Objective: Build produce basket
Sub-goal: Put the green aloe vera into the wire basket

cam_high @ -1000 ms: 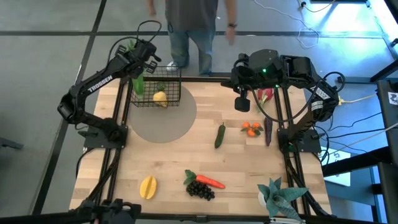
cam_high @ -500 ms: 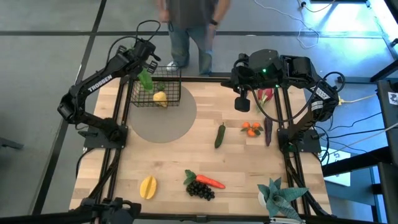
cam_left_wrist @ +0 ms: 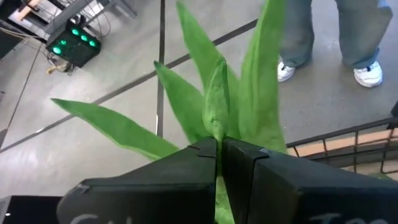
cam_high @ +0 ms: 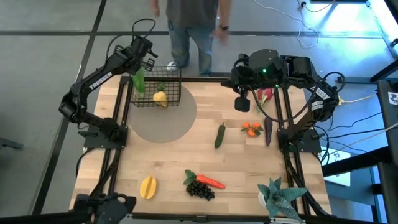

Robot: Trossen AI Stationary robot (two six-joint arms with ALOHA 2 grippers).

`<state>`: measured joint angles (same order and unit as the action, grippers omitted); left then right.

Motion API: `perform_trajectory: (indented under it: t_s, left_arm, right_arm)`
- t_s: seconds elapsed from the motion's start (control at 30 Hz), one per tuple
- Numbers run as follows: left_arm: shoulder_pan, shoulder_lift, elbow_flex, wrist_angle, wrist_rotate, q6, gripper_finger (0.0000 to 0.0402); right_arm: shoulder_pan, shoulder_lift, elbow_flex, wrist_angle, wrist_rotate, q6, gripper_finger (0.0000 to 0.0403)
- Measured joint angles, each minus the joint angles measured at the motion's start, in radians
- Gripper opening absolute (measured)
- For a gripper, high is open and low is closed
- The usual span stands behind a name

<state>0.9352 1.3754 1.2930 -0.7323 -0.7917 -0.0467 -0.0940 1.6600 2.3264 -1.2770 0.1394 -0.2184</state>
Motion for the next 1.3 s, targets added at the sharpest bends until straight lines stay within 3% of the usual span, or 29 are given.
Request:
perform_trajectory:
  t_s: [0.37,0.7,1.3]
  left_arm:
    - [0.030,0.000,0.000,0.008,0.036,0.000,0.0000]
    - [0.040,0.000,0.000,0.007,0.062,0.000,0.0000]
    - [0.041,0.000,0.000,0.007,0.073,0.004,0.0000]
  right_arm:
    - [0.000,0.000,0.000,0.000,0.007,0.000,0.0000]
    - [0.000,0.000,0.000,0.000,0.163,0.023,0.0000]
    - [0.000,0.000,0.000,0.000,0.165,0.037,0.0000]
